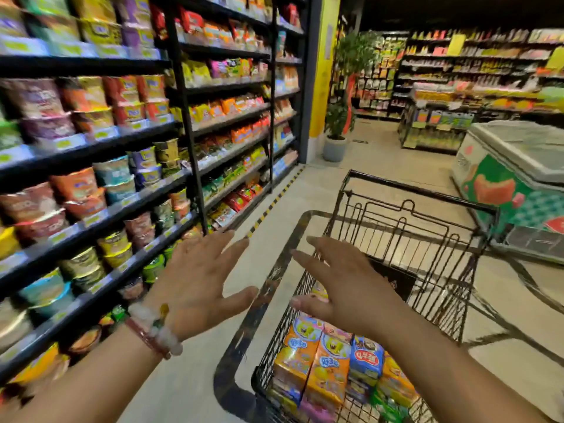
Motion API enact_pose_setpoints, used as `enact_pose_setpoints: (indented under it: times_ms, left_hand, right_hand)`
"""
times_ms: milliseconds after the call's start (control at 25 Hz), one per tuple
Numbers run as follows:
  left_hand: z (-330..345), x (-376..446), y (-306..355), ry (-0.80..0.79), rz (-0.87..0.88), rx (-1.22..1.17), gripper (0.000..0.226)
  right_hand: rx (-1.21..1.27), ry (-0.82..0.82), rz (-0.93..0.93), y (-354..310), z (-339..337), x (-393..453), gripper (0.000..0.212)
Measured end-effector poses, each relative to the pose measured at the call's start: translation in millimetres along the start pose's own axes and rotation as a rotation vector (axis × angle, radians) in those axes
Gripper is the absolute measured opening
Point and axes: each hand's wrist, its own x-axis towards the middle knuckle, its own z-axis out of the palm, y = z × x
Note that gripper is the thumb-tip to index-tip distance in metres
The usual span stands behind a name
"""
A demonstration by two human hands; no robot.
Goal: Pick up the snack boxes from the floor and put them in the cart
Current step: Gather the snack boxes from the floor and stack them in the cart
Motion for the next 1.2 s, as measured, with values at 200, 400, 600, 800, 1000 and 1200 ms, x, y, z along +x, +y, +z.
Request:
enact_pose_setpoints:
  times_ms: [200,400,600,800,1000,1200]
  left_hand:
    - [-22,-91,-2,-0.041,-0.244,0.005,0.083]
    - [-55,-198,-24,-0.039,-0.494,0.070,0.085]
    - [-89,-322,-40,-0.033,-0.700,0.189,0.084]
    - [-123,-471,-55,-0.109,-0.882,0.330,0.070]
    - [-156,-619,-49,-0.098,-1.076,0.387,0.069]
    - [-183,-734,-22,-0.132,-1.341,0.423,0.071]
  right_hand:
    - [0.016,0.047,-0.235,-49,14,-3,0.102]
    - [-0.014,0.063,-0.457,-139,5,0,0.089]
    - [0.090,0.004,-0.694,-259,-15,-17,0.095]
    - [0.105,0.057,-0.947,-403,-15,-60,0.102]
    - [0.138,0.033,-1.183,-538,-10,-120,0.096]
    - [0.188,0.015,-1.425,-644,-10,-179,0.093]
